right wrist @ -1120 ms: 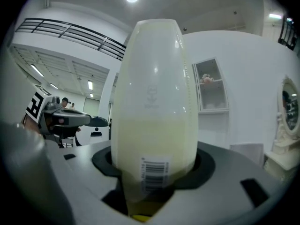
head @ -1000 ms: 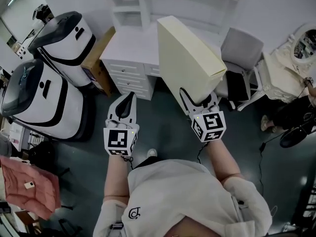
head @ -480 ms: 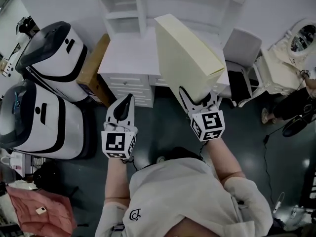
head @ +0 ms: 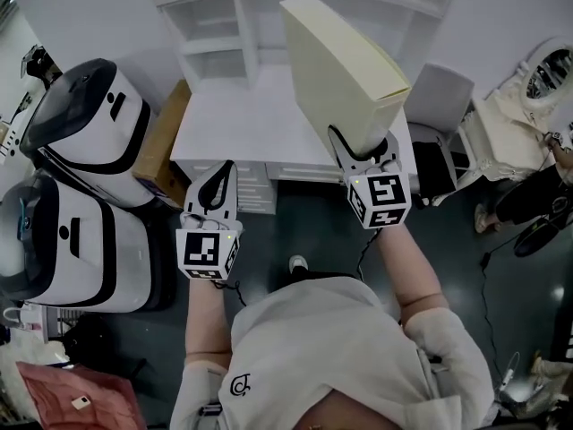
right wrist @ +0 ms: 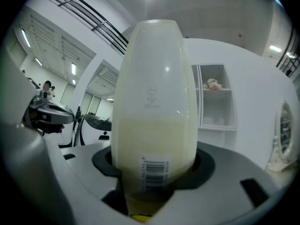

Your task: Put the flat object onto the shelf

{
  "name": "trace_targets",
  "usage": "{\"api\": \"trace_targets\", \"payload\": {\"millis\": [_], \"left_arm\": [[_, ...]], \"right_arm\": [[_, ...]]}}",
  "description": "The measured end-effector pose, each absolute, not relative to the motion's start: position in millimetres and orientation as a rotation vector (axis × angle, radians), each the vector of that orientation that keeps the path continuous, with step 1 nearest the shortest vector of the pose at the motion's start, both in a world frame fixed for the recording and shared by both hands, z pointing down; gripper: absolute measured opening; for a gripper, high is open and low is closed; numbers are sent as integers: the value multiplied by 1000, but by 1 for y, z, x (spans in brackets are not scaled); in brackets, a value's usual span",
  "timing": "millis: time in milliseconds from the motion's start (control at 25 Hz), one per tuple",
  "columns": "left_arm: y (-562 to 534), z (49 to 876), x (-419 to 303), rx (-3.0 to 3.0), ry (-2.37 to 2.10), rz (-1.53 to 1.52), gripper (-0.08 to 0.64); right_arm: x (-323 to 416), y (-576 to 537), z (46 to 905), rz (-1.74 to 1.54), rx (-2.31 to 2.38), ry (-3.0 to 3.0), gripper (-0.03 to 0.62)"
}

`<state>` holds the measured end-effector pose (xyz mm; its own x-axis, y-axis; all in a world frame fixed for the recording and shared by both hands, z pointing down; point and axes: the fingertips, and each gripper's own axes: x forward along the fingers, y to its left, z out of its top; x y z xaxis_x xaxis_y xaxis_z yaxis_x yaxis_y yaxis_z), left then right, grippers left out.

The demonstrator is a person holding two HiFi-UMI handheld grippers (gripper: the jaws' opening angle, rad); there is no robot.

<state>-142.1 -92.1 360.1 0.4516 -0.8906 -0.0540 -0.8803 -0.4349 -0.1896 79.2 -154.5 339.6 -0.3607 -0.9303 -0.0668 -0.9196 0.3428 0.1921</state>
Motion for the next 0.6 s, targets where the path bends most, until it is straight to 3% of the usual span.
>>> {"api": "trace_targets", "payload": {"millis": [600], "left_arm": [[-212, 337, -132, -2480, 1504, -74, 12]], "right_arm": [[94, -324, 201, -737, 1731, -2247, 282]]}}
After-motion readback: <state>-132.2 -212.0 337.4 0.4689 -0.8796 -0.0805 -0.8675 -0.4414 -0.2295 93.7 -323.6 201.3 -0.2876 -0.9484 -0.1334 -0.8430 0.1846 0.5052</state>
